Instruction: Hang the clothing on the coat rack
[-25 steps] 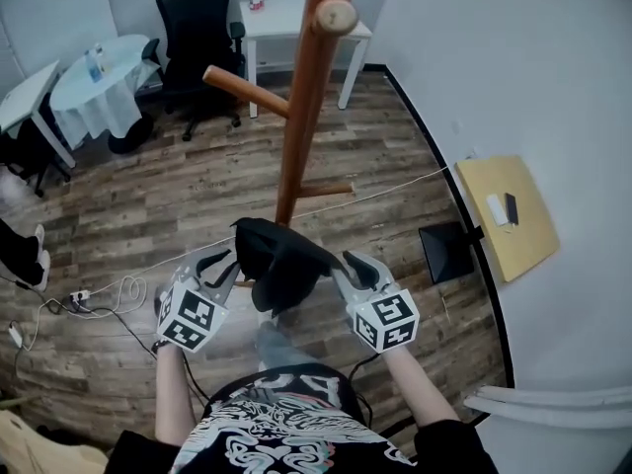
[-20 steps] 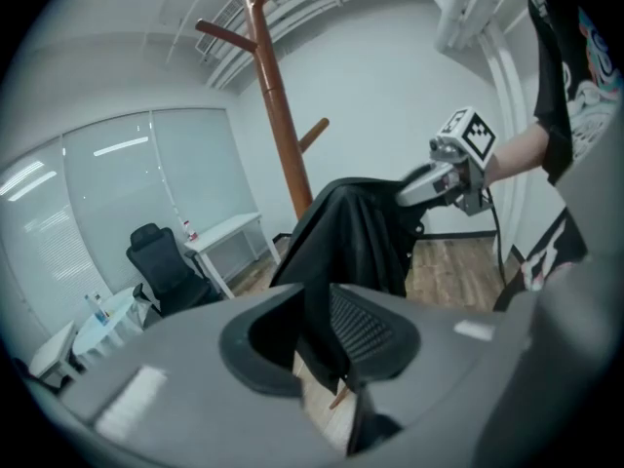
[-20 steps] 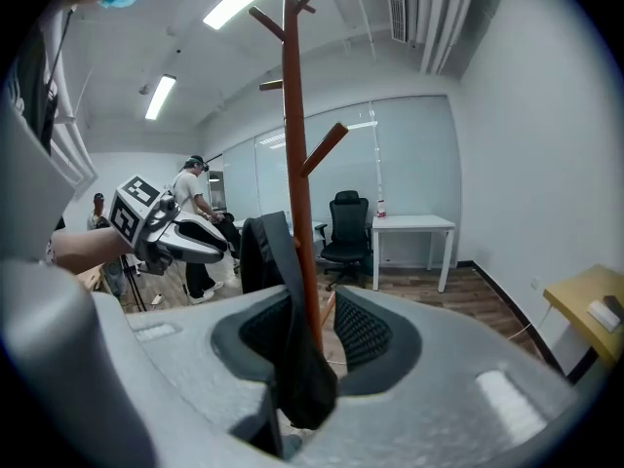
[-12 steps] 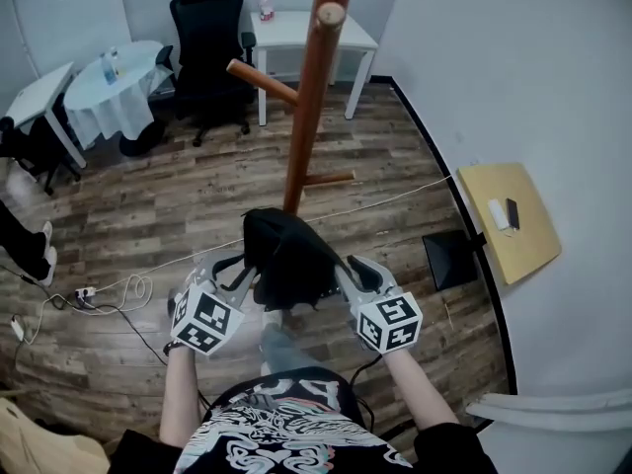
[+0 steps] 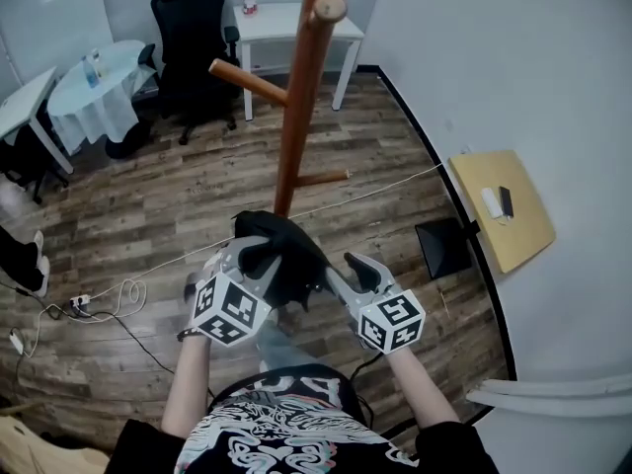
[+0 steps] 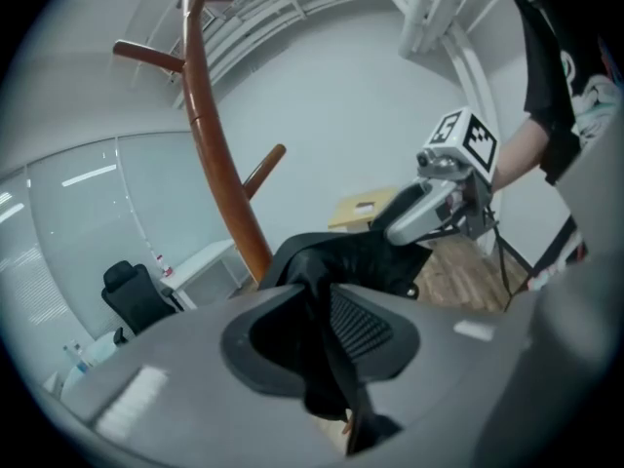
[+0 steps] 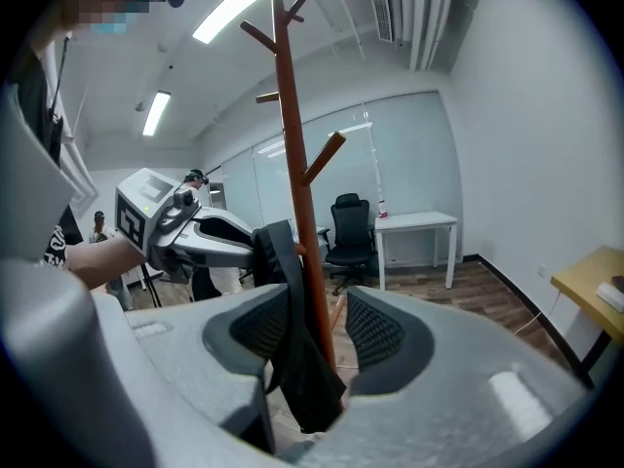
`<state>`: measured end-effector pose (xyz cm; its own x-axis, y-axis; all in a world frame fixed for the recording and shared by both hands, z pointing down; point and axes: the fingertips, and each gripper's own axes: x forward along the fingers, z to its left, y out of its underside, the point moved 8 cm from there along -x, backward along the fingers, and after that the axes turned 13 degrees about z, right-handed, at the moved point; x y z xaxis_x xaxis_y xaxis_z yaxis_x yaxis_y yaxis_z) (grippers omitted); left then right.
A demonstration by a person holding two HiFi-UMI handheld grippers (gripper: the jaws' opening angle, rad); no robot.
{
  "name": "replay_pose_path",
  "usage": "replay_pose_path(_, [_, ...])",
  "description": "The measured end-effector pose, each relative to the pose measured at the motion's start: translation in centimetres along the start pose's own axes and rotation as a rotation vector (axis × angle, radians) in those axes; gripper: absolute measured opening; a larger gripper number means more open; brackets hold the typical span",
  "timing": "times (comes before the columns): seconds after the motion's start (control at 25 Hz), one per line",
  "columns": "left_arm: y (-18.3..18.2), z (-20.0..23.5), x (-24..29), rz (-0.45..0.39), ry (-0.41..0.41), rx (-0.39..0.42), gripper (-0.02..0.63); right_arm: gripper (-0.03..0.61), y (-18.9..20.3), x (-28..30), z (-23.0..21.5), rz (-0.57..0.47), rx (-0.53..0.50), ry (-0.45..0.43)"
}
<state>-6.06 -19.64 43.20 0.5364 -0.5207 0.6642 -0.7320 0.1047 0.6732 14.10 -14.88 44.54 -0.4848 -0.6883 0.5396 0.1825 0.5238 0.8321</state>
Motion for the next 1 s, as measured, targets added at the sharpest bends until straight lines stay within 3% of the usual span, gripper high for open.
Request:
replay_pose_path(0.2, [0.1,-0.3,0.1,-0.013,0.013,-0.038,0.072,0.225,-0.3,-0.2,0.4,-0.010,-0.027,-0.041])
replay_pose_path(0.48, [0.8,-1.3,-2.1,-0.034,-0.023,-0.053,0.072,0.227,-0.4,-1.8,2.6,-0.054,-0.052,-0.011])
replay_pose_path(0.68, [1.5,-3.3,-5.2,-0.070,-0.052,-0.115,0.067,0.218,0.5,-5.1,4.5,-0.102,-0.066,0.000])
replay_pose_path(0.72, [1.8,-3.8,-5.8,-0.071,-0.059,-0.122,0.033,0.202,0.7,-5.8,4.9,-0.117,-0.070,0.014])
replay_pose_path(0.76, [2.0,-4.3,-6.4,-0.073,-0.072,-0.127,-0.001,0.146,0.8,-6.5,5.2,-0.132,-0.078,0.035])
replay_pose_path(0.88, [2.2,-5.3,-8.2,-0.099,-0.112,-0.157,-0.011,0.022,1.0,-8.4,5.7,-0.153,-0.110,0.112])
replay_pose_path(1.0, [1.8,-5.7,-10.1,-0.161,-0.139,-0.208,-0.011,0.002,1.3,-9.7,5.9,-0.158,-0.120,0.166])
